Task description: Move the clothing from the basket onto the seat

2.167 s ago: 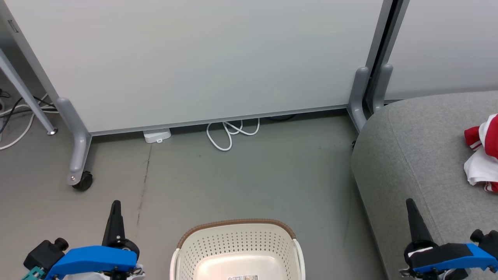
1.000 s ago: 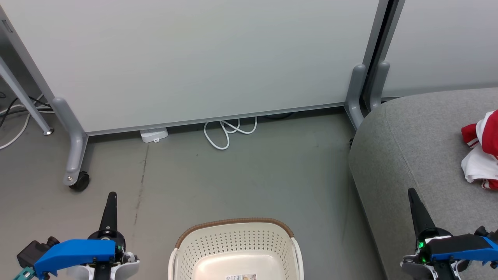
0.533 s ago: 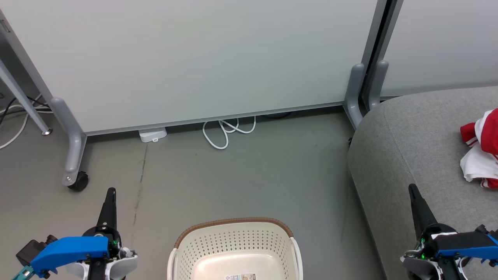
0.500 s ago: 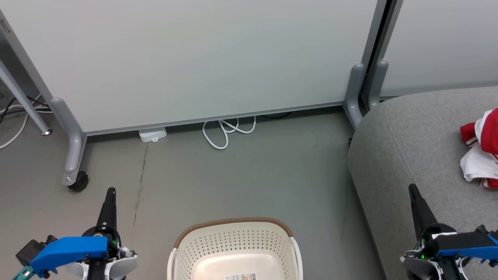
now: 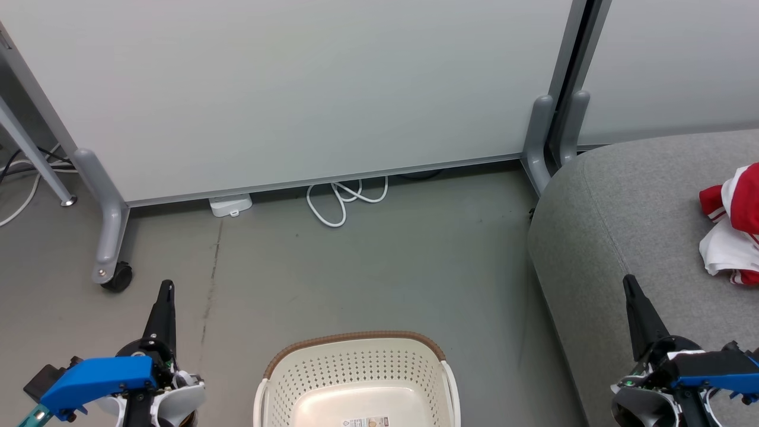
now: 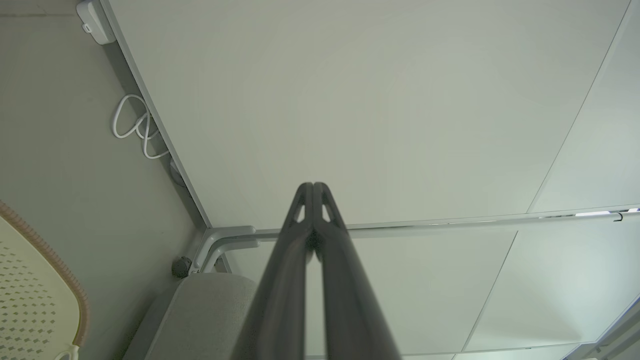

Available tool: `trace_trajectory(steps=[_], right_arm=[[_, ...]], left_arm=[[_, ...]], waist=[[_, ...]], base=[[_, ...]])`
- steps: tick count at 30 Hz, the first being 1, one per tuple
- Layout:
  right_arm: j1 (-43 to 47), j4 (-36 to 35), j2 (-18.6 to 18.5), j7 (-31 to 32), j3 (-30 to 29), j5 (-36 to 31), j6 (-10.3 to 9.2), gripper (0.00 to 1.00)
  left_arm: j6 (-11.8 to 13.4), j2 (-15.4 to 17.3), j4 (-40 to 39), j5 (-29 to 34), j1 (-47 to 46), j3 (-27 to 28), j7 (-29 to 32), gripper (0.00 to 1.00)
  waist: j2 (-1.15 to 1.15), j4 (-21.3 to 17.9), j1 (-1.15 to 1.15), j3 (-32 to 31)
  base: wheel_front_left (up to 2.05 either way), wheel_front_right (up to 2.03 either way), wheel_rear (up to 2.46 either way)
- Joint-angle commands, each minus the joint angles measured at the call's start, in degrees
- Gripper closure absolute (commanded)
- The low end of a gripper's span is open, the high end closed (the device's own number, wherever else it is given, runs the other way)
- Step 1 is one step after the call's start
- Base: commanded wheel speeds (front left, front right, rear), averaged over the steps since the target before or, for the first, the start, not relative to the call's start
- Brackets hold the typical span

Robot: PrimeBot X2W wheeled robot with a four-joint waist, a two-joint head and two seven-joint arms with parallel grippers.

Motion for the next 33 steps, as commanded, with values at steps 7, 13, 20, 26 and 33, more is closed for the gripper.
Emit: trace_trajectory(steps=[7, 13, 20, 26, 33], right_arm=[[-0.88, -0.29, -0.27, 0.83, -0.29, 3.2, 0.02, 1.0], [-0.93, -0.31, -0.27, 1.02, -0.29, 3.57, 0.02, 1.0], [-0.86, -0.31, -0.27, 1.01, -0.29, 3.57, 0.02, 1.0], [-0.85, -0.31, -0.27, 1.01, -0.29, 3.57, 0.02, 1.0], [-0.85, -0.31, -0.27, 1.01, -0.28, 3.57, 0.02, 1.0]], left_arm=[[-0.66, 0.07, -0.38, -3.01, -0.98, 0.44, 0.84, 1.0], [-0.63, 0.07, -0.35, -3.32, -0.93, 0.48, 1.02, 1.0], [-0.63, 0.07, -0.36, -3.33, -0.93, 0.48, 1.02, 1.0], [-0.63, 0.07, -0.36, -3.33, -0.93, 0.48, 1.02, 1.0], [-0.63, 0.07, -0.37, -3.33, -0.93, 0.47, 1.02, 1.0]], waist=[[0.0, -0.12, 0.0, 0.06], [0.0, -0.15, 0.0, 0.08], [0.0, -0.15, 0.0, 0.08], [0.0, -0.15, 0.0, 0.08], [0.0, -0.15, 0.0, 0.08]], base=[[0.0, 0.0, 0.0], [0.0, 0.0, 0.0], [0.0, 0.0, 0.0], [0.0, 0.0, 0.0], [0.0, 0.0, 0.0]])
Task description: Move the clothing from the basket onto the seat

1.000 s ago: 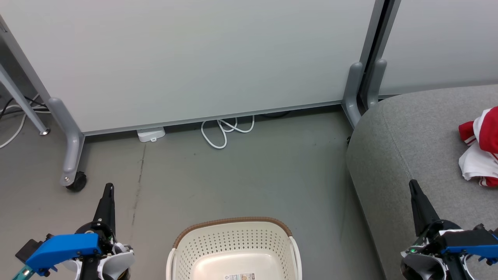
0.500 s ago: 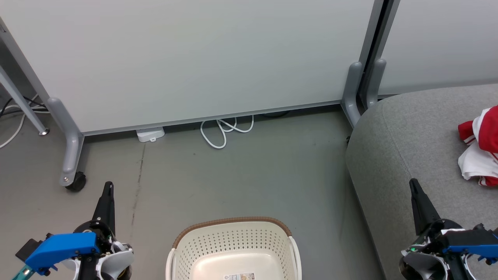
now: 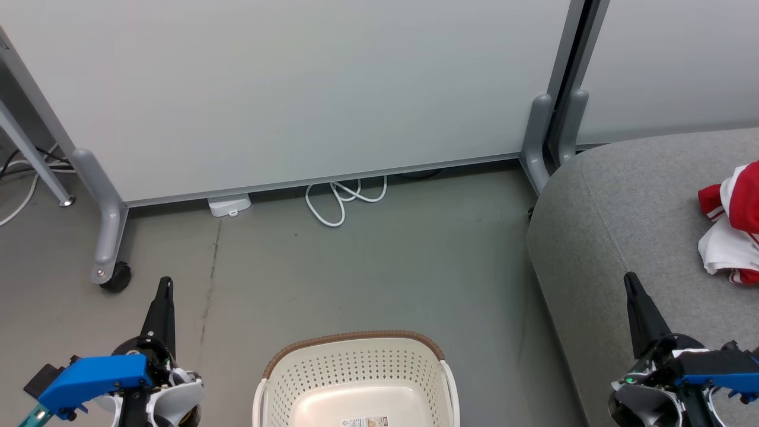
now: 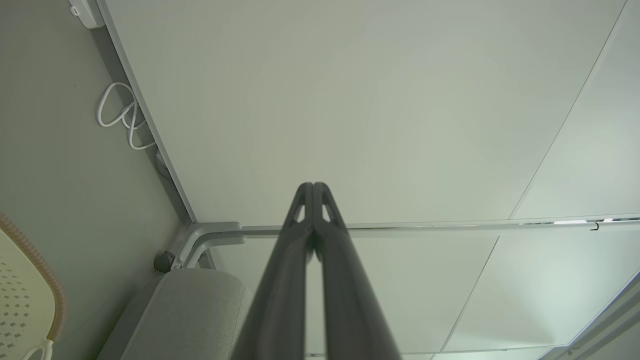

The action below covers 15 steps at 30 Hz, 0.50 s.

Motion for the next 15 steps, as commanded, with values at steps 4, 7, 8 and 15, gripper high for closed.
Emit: trace_trajectory(steps=[4, 7, 8, 15], right_arm=[[-0.6, -0.15, -0.27, 0.26, -0.08, 0.15, 0.02, 1.0], [-0.6, -0.15, -0.27, 0.26, -0.08, 0.15, 0.02, 1.0], [-0.6, -0.15, -0.27, 0.26, -0.08, 0.15, 0.02, 1.0], [-0.6, -0.16, -0.27, 0.26, -0.08, 0.15, 0.02, 1.0]], left_arm=[[-0.53, 0.07, -0.24, -0.11, -0.56, 0.12, 0.27, 1.0], [-0.53, 0.07, -0.24, -0.11, -0.56, 0.12, 0.27, 1.0], [-0.53, 0.07, -0.24, -0.11, -0.56, 0.12, 0.27, 1.0], [-0.53, 0.07, -0.24, -0.11, -0.55, 0.12, 0.27, 1.0]], waist=[[0.0, 0.0, 0.0, 0.0], [0.0, 0.0, 0.0, 0.0], [0.0, 0.0, 0.0, 0.0], [0.0, 0.0, 0.0, 0.0]], base=[[0.0, 0.0, 0.0], [0.0, 0.0, 0.0], [0.0, 0.0, 0.0], [0.0, 0.0, 0.0]])
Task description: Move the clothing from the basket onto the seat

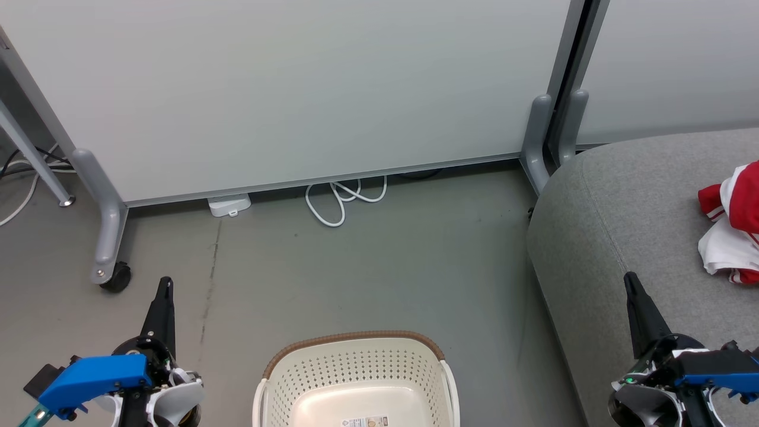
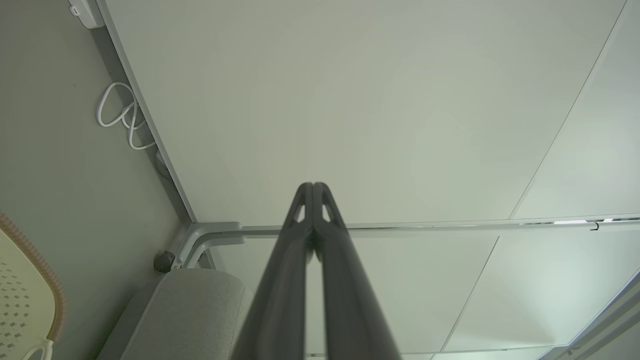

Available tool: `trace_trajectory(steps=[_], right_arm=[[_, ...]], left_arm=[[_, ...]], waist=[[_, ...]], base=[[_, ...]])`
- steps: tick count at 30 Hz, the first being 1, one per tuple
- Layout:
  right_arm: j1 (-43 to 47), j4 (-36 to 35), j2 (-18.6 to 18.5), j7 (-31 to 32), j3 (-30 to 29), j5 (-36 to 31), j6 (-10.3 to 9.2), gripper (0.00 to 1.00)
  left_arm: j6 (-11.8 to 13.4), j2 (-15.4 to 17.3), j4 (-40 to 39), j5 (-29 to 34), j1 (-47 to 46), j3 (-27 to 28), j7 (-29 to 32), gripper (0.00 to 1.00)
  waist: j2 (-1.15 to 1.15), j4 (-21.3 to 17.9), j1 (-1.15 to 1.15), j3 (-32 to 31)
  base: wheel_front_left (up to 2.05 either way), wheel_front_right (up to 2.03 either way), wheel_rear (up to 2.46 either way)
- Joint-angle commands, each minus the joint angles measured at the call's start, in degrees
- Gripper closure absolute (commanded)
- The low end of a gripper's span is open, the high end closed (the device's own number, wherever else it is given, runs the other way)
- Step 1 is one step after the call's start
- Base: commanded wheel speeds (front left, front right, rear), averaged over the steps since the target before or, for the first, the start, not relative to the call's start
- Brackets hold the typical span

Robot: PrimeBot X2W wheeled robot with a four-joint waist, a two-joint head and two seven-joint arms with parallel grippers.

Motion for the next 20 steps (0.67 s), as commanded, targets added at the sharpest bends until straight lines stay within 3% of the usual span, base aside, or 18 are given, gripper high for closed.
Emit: trace_trajectory(steps=[1, 20], right_arm=[[-0.6, -0.16, -0.27, 0.25, -0.08, 0.15, 0.02, 1.0], [-0.6, -0.15, -0.27, 0.25, -0.07, 0.15, 0.02, 1.0]], left_arm=[[-0.53, 0.07, -0.24, -0.11, -0.55, 0.12, 0.27, 1.0], [-0.53, 0.07, -0.24, -0.12, -0.55, 0.11, 0.26, 1.0]], waist=[[0.0, 0.0, 0.0, 0.0], [0.0, 0.0, 0.0, 0.0]], base=[[0.0, 0.0, 0.0], [0.0, 0.0, 0.0]])
